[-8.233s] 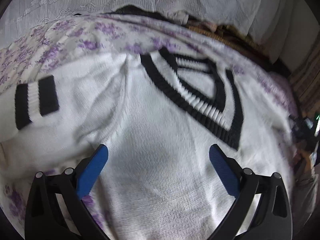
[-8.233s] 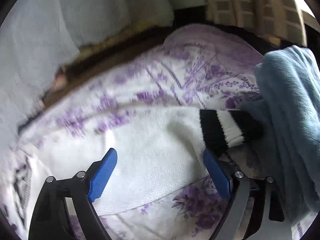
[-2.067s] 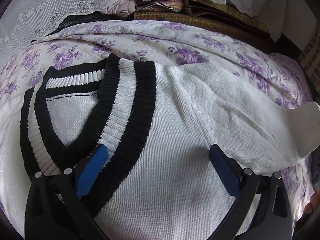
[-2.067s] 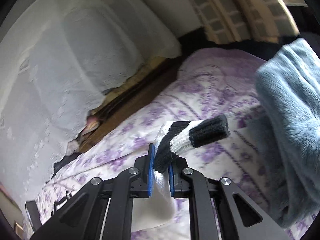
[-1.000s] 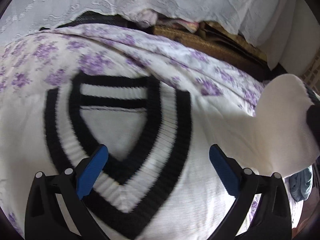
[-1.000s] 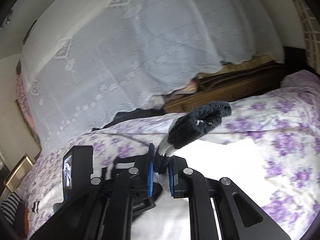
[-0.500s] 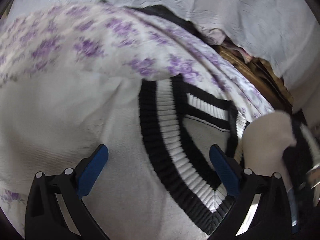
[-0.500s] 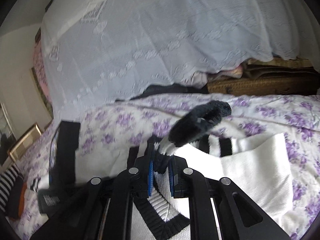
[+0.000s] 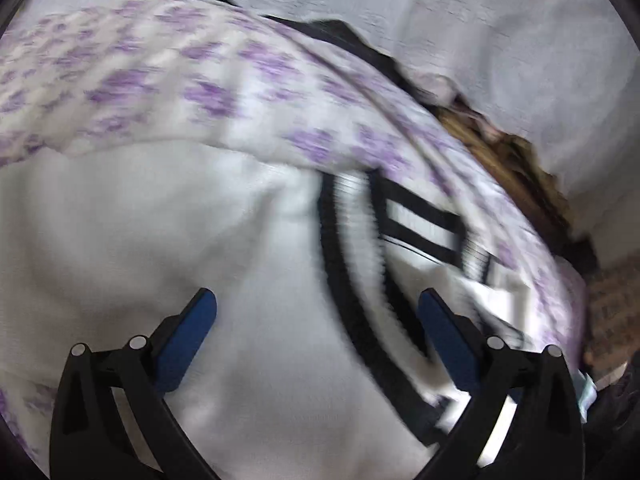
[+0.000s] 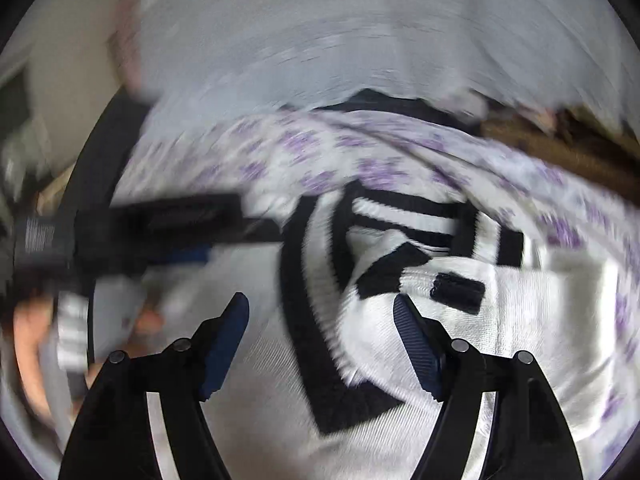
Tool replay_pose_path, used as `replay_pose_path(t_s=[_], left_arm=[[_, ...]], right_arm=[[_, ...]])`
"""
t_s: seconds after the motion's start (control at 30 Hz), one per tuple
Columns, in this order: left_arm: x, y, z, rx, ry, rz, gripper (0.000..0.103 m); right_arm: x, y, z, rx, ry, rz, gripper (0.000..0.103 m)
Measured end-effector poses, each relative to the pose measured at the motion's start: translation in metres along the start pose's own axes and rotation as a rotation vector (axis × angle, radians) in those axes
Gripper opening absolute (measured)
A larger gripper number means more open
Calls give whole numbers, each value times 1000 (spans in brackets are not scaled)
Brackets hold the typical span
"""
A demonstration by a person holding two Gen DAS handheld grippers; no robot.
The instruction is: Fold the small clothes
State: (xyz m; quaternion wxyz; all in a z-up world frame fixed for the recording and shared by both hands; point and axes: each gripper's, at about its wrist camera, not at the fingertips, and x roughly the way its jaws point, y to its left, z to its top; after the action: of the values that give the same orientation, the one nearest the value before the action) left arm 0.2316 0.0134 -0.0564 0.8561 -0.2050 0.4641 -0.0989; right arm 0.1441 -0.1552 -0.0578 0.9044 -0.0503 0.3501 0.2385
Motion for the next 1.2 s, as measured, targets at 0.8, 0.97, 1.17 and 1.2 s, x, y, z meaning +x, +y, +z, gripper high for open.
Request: replay_pose_path(t_s=[0.8, 0.97, 1.17, 1.2], left_arm=[[-5, -109, -68, 539, -66, 57, 98], [4, -138, -103, 778, -229, 280, 98], [39, -121, -82, 699, -177, 429, 68], [37, -111, -71, 639, -136, 359, 47]], right_arm=[[-96, -181, -67, 538, -84, -81, 80], [-85, -175, -64, 551, -84, -155, 43], [-48, -185, -75, 586, 0, -177, 30], [-43, -190, -81, 610, 14, -168, 28]])
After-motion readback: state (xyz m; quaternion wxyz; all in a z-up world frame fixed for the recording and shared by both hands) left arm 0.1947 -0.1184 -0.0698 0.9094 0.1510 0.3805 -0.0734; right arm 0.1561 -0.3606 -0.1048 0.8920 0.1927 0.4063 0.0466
